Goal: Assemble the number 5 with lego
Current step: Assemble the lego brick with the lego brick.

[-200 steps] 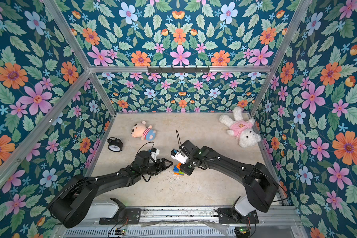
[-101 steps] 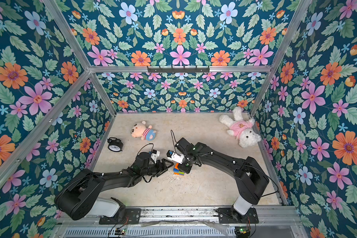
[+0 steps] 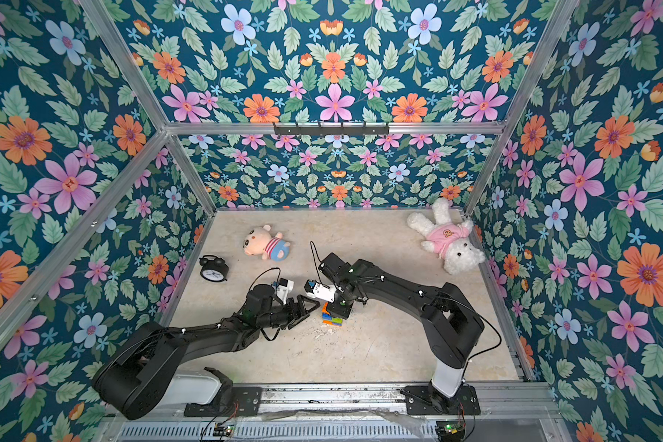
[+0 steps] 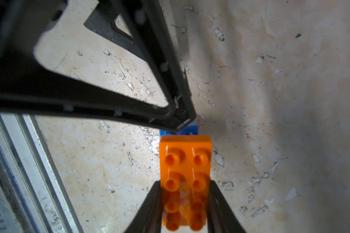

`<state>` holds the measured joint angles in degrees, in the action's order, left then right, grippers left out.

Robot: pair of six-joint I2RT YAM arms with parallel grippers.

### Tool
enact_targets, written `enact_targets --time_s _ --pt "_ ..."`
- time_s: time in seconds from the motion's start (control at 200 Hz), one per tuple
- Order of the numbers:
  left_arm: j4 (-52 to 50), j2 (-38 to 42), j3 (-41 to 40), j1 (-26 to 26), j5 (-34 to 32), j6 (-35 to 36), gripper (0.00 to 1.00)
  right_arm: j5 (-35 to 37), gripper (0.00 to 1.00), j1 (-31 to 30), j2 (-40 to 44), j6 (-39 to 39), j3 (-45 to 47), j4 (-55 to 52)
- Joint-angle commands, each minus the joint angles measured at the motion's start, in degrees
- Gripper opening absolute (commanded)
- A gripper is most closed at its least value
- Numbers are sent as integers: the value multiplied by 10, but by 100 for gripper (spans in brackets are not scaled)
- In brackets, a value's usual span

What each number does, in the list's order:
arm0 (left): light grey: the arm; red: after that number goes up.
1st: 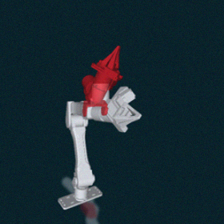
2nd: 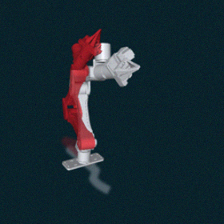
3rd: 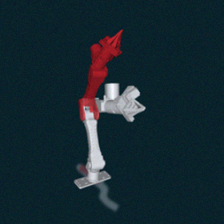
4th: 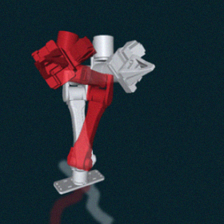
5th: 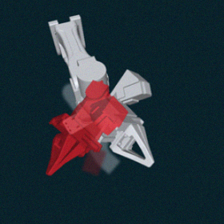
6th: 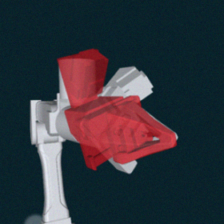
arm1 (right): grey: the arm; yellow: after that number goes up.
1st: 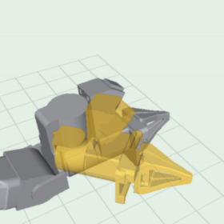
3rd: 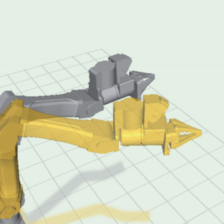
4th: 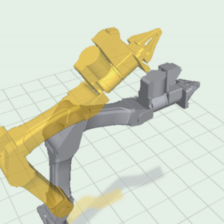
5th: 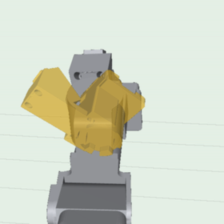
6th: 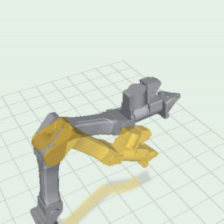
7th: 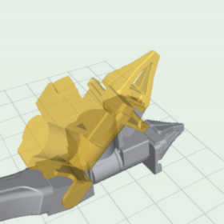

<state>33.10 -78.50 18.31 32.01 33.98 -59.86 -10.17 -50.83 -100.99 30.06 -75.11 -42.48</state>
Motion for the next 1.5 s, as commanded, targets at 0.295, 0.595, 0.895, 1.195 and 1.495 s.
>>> enact_targets --time_s 0.295,0.595,0.895,1.195,1.495 --pt "78 -16 -11 0 37 -16 85 12 23 -9 -12 10 -7 -11" --pt "101 -37 -11 1 48 -24 82 40 22 -19 -19 1 -15 -22" --pt "123 -63 -3 6 65 -19 79 59 23 -28 -25 -21 -26 -37" --pt "137 -89 -4 7 68 -18 76 60 23 -30 -34 -29 -35 -41" --pt "164 -114 -1 8 79 -26 67 53 23 -31 -42 -28 -31 -50"
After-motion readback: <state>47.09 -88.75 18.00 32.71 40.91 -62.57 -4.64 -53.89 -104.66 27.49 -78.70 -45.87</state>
